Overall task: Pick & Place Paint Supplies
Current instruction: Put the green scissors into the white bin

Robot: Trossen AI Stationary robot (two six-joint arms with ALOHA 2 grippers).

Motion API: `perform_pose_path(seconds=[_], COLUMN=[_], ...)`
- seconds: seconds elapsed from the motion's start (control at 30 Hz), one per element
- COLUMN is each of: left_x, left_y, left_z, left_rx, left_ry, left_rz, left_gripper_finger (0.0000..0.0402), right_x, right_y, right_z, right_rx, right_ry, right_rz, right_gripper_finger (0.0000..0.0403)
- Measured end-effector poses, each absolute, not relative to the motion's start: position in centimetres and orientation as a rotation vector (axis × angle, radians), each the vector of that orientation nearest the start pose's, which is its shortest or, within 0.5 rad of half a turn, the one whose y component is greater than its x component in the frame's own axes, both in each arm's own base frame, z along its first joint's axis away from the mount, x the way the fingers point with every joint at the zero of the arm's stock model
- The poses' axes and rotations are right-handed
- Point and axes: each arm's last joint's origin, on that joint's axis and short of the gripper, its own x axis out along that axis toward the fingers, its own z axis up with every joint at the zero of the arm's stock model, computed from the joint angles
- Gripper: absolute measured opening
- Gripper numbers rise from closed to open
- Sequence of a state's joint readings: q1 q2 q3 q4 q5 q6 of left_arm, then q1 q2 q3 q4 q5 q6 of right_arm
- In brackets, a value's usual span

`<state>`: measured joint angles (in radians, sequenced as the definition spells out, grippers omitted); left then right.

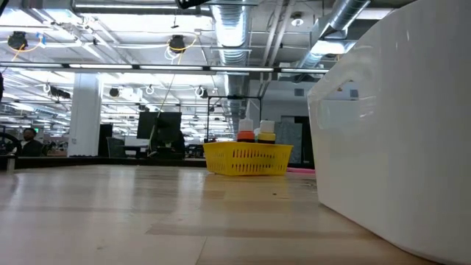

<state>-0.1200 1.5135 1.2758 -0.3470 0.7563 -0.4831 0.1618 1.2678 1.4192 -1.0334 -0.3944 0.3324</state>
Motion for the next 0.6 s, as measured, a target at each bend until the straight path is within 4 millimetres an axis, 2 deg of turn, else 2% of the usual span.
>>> perform_pose_path(seconds=[0.2, 0.37, 0.6], left_x=[32.4, 32.2, 30.4], left_y=[-6.0, -6.0, -6.7], left_z=[31.5, 31.2, 29.9], left_rx=[-0.633, -0.643, -0.623], left_ry=[0.814, 0.856, 1.059], left_rz=[-0.685, -0.672, -0.627], left_gripper_finger=[0.0085, 0.0085, 0.0085], right_x=[22.6, 22.6, 24.8], right_y=[6.0, 6.2, 6.8], right_z=[37.7, 37.7, 35.7], right_rx=[0.41, 0.412, 0.436], right_ry=[1.004, 1.009, 1.104], right_rz=[0.397, 0.421, 0.389], right_gripper_finger=[0.0, 0.0, 0.0])
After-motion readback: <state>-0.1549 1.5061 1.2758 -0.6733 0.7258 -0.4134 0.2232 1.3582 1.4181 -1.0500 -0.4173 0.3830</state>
